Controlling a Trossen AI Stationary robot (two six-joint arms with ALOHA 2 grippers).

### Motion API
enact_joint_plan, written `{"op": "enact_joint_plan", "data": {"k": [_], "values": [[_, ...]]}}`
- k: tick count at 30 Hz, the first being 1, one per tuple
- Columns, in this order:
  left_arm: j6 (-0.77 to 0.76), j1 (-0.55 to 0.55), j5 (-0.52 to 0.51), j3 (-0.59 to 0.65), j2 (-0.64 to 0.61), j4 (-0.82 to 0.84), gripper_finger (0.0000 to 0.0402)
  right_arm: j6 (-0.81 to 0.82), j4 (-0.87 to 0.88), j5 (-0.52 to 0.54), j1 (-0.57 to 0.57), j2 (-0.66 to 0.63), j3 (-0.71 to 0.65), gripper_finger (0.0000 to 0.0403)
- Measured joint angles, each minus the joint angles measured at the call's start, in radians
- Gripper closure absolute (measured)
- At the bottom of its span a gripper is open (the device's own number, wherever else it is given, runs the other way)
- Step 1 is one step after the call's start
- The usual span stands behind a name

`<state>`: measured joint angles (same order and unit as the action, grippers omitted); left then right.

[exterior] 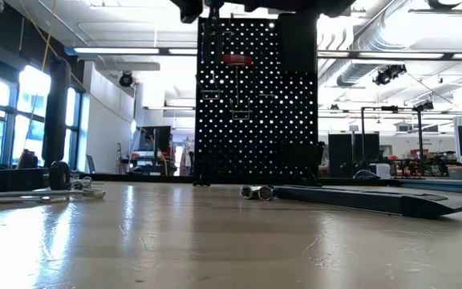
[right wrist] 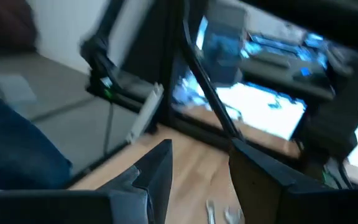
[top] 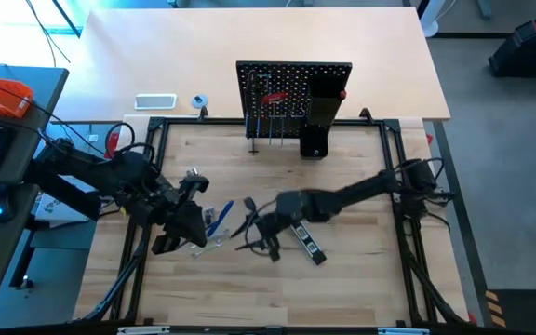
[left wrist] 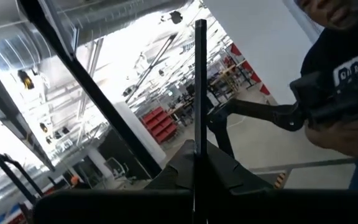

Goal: Hang tools onto peg board
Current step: Put the pick tool into the top black bin on the peg board

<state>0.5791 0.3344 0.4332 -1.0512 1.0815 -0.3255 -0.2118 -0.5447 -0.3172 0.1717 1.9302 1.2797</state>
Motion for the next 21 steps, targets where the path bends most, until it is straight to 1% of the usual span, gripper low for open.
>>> {"op": "enact_joint_plan", "data": {"k": [7, 12, 15, 18, 21], "values": [[0.082, -0.02, 0.004, 0.0, -0.003, 0.008, 0.0401, 0.07, -0.166, -0.275, -0.124, 0.0, 0.0, 0.0253], [0.14, -0.052, 0.01, 0.0, -0.003, -0.003, 0.0401, 0.215, -0.348, -0.457, -0.199, 0.0, 0.0, 0.0253], [0.149, -0.078, 0.068, 0.0, -0.003, -0.024, 0.0401, 0.301, -0.435, -0.514, -0.227, 0.0, 0.0, 0.0253], [0.149, -0.098, 0.097, 0.0, -0.004, -0.041, 0.0401, 0.352, -0.491, -0.553, -0.25, 0.0, 0.0, 0.0253], [0.15, -0.112, 0.113, 0.0, -0.003, -0.045, 0.0401, 0.39, -0.566, -0.561, -0.26, 0.0, 0.0, 0.0253]]}}
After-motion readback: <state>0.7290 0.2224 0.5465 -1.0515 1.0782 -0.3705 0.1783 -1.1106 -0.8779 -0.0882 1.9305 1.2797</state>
